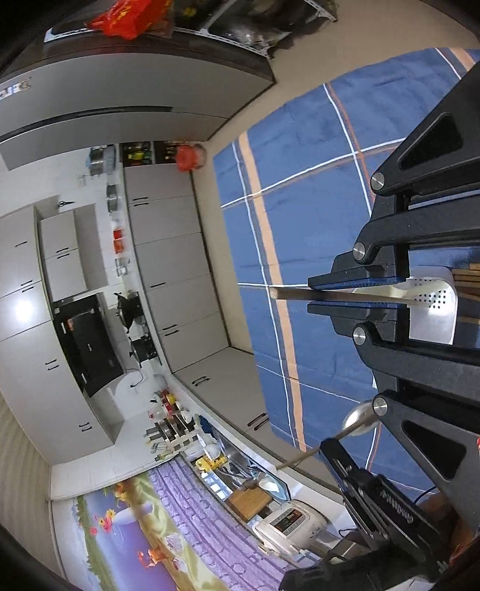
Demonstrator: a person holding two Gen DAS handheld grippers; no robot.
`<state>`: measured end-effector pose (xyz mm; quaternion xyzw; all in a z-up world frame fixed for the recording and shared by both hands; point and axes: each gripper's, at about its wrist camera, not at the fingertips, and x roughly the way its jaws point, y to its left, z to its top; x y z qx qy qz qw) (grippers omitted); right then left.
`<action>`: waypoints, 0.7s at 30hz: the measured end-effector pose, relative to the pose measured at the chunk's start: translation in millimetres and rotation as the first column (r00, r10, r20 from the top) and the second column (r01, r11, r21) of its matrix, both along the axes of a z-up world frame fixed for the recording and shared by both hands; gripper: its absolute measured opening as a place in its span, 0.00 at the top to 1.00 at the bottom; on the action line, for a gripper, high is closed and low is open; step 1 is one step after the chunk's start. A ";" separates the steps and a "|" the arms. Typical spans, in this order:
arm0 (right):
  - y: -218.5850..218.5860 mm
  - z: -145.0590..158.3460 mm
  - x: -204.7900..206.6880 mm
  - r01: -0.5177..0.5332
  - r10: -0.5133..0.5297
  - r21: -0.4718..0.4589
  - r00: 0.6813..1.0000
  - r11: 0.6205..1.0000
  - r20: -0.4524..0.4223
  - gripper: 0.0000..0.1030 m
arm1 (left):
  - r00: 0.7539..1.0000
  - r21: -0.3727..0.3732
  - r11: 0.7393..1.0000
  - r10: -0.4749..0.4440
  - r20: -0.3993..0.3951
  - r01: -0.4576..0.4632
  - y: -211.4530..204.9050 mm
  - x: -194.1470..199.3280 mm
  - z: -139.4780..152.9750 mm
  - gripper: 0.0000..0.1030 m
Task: Organize utensils
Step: 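Drop the chopstick into the caddy with the left gripper while the right drops its chopstick, then grasp another chopstick with the left gripper while the right gripper grasps one too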
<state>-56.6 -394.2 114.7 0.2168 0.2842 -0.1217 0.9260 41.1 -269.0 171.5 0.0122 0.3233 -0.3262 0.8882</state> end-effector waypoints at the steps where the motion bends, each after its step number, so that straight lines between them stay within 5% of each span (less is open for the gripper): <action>1: -1.9 -0.1 -0.1 0.002 -0.002 0.004 1.000 1.000 -0.002 0.86 | 1.000 -0.008 1.000 0.002 -0.004 -0.002 2.8 -0.5 2.3 0.94; 3: -2.7 2.3 -2.9 0.005 -0.005 0.006 1.000 1.000 0.005 0.72 | 1.000 -0.022 1.000 0.008 -0.007 -0.008 10.0 -2.6 6.9 0.93; 7: 1.9 12.4 -16.7 0.000 0.000 -0.005 1.000 1.000 0.029 0.70 | 0.999 -0.042 0.999 0.032 0.013 -0.031 25.2 -16.1 22.8 0.91; 12: 11.1 20.4 -50.9 -0.005 0.005 -0.009 0.999 1.000 0.051 0.57 | 0.997 -0.085 0.994 0.067 0.041 -0.063 56.1 -47.8 45.2 0.73; 17: 29.7 -32.2 -96.1 -0.072 0.074 0.040 0.995 0.997 -0.063 0.54 | 0.998 -0.098 0.993 0.066 -0.004 -0.066 80.7 -88.6 35.8 0.69; 20: 45.6 -88.4 -119.2 -0.122 0.140 0.113 0.977 0.986 -0.163 0.55 | 0.994 -0.066 0.997 0.032 -0.102 -0.039 81.1 -111.3 -1.0 0.68; 21: 54.1 -109.1 -128.2 -0.141 0.167 0.139 0.967 0.980 -0.193 0.63 | 0.990 -0.051 0.998 0.022 -0.142 -0.029 78.6 -116.3 -14.3 0.68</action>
